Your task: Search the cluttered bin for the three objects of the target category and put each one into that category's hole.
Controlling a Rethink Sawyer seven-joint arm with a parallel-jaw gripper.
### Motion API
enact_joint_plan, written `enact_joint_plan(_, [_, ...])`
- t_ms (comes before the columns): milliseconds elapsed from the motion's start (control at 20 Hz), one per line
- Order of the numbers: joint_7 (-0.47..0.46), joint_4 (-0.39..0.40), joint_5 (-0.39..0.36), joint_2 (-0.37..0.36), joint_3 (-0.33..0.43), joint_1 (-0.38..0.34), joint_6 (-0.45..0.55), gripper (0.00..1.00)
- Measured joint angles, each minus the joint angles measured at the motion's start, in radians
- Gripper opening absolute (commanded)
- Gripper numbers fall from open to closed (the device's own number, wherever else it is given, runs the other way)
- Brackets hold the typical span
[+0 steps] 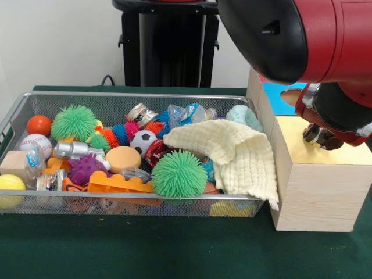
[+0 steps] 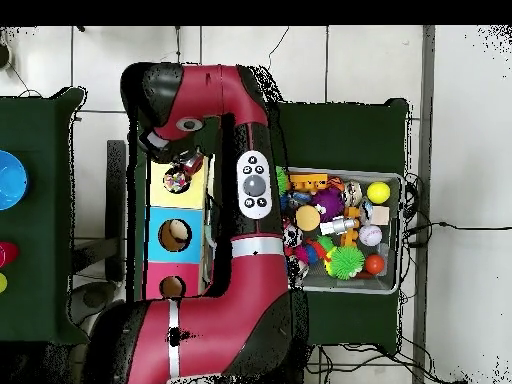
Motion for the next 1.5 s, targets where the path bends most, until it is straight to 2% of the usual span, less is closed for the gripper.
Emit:
enact_joint_plan(300, [0.0, -0.046, -0.005, 0.029, 0.0, 0.005, 0.015, 0.0])
enact_joint_plan(1100, [0.0, -0.059, -0.008, 0.038, 0.0, 0.006, 0.016, 0.0])
enact_joint_plan(1150, [0.0, -0.061, -0.012, 0.037, -0.001, 0.006, 0.016, 1.0])
enact_joint_plan(1500, [0.0, -0.1, -0.026, 0.032, -0.005, 0.003, 0.016, 1.0])
